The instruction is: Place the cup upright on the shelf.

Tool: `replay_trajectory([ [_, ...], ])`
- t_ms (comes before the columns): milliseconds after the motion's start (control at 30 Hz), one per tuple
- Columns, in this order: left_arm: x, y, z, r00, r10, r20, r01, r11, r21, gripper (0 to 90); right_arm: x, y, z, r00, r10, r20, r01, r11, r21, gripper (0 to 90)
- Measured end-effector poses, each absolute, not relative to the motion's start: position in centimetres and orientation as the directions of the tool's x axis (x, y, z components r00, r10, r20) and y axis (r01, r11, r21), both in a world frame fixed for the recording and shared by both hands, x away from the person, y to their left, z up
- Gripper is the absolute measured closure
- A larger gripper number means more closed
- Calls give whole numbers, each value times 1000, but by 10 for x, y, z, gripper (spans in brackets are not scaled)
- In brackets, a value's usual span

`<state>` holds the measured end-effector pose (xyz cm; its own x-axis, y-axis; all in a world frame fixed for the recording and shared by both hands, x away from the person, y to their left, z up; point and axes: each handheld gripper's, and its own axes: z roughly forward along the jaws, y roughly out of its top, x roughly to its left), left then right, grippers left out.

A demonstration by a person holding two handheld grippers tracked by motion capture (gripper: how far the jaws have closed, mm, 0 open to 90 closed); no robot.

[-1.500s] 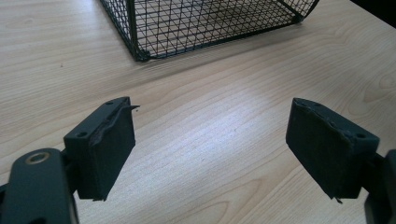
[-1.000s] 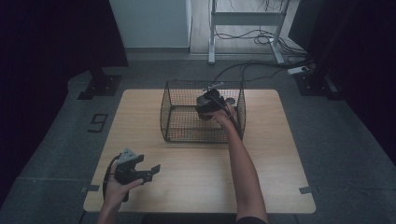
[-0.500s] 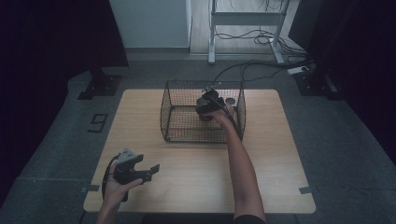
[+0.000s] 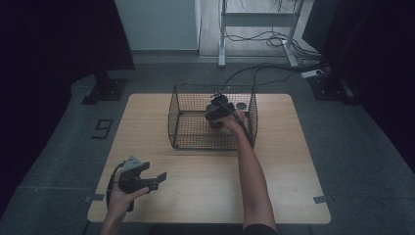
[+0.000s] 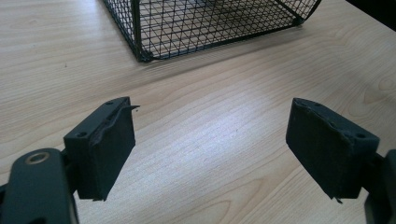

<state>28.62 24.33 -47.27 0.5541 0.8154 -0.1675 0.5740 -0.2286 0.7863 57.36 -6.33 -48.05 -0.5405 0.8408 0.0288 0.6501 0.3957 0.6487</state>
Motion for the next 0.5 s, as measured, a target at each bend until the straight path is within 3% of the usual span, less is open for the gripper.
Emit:
replay_trajectory([
  [500,286,245,-472,549,818,-169,574,-222,788,160,575,-60,-486,-554,833,18,663,428,614,179],
])
